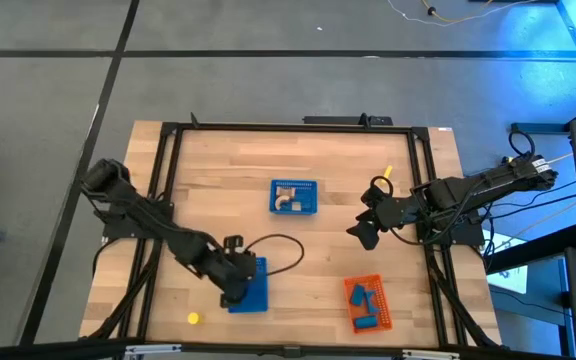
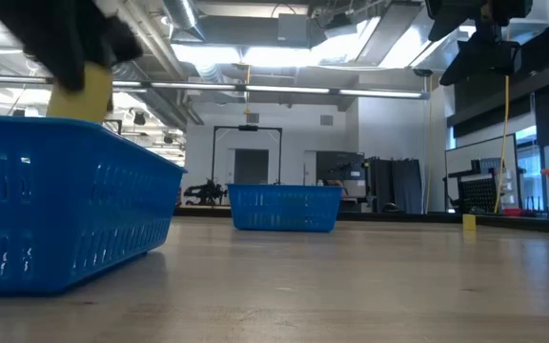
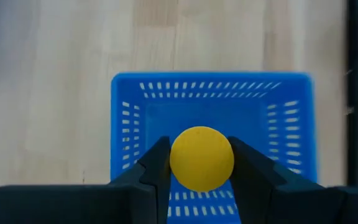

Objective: Sort & place blocks by color
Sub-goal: Put the top left yellow block into the bottom blue basket, then put the bottom yellow block into the bottom blue basket

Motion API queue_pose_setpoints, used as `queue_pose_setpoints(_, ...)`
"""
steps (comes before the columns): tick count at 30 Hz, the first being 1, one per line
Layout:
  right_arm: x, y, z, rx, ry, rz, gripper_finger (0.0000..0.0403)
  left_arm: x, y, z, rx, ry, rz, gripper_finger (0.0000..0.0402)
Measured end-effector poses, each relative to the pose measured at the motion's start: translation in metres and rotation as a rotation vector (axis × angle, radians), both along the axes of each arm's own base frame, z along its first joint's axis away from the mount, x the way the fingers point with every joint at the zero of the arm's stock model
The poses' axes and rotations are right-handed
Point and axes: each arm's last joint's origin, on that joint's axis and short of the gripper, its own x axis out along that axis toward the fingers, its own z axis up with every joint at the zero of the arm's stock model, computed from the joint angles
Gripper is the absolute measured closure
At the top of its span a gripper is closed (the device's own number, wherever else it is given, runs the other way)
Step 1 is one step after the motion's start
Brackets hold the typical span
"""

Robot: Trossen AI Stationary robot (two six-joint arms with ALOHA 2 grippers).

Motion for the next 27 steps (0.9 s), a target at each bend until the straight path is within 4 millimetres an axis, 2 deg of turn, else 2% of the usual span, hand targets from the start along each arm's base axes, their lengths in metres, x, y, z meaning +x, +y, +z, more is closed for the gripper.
queue_pose_setpoints(5,0.000,0.000,0.000,0.000,0.000,0.000,0.0109,0.005,-0.002,-0.014,0.033,0.043,-0.026,0.0276)
queue_pose_setpoints(13,0.000,0.000,0.000,0.001,-0.001,-0.001,0.0109,0.014,0.015,-0.012,-0.068,0.093,-0.019,0.0167)
queue_pose_setpoints(16,0.000,0.000,0.000,0.001,-0.001,0.000,0.0109,0.016,0.025,-0.009,-0.153,0.147,-0.031,0.0138)
queue_pose_setpoints(18,0.000,0.000,0.000,0.001,-0.001,0.000,0.0109,0.014,0.031,-0.001,-0.218,0.153,-0.033,0.0126)
queue_pose_setpoints(21,0.000,0.000,0.000,0.001,-0.002,0.000,0.0109,0.000,0.034,0.018,-0.268,0.147,0.022,0.0122)
queue_pose_setpoints(23,0.000,0.000,0.000,0.000,0.001,0.000,0.0109,-0.011,0.029,0.030,-0.309,0.134,0.064,0.0123)
queue_pose_setpoints(27,0.000,0.000,0.000,0.001,-0.001,0.000,0.0109,-0.039,0.001,0.039,-0.393,0.190,0.155,0.0124)
